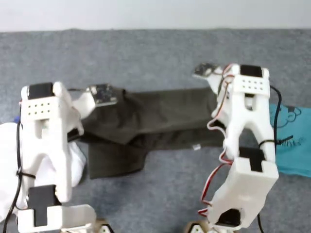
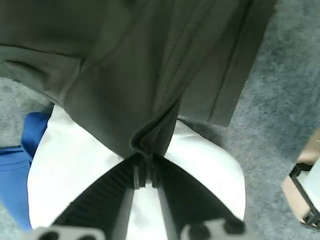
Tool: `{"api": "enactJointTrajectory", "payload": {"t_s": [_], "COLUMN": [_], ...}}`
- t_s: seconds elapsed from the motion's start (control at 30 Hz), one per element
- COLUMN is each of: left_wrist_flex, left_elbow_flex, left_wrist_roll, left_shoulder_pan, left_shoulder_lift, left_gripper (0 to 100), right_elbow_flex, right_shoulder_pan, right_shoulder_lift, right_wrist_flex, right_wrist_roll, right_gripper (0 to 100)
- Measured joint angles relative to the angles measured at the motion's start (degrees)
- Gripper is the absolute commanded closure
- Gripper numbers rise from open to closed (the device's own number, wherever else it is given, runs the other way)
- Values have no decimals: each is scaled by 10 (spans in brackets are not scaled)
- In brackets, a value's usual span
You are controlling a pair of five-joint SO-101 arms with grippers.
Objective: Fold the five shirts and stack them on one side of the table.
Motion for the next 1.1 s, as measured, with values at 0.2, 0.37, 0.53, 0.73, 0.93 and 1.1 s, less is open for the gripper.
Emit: {"api": "enactJointTrajectory", "payload": {"t_s": [0.2, 0.37, 0.53, 0.73, 0.93, 1.1], "left_wrist_flex": [0, 0, 0, -60, -111, -151], "left_elbow_flex": [29, 57, 58, 58, 105, 188], "left_wrist_roll": [-1, -1, 16, 108, 207, 289], "left_shoulder_pan": [-14, -20, -20, -20, 34, 103], "left_shoulder_lift": [-21, -65, -111, -119, -119, -119], "left_gripper": [852, 852, 855, 950, 986, 986], "right_elbow_flex": [0, 0, -11, -25, -25, -25], "right_shoulder_pan": [0, 18, 41, 39, -5, -41], "right_shoulder_lift": [-1, -1, -1, -2, -2, -2], "right_wrist_flex": [20, 40, 45, 61, 47, 11], "right_wrist_roll": [0, 0, 0, 0, -30, -120], "right_gripper": [798, 711, 711, 831, 989, 990]}}
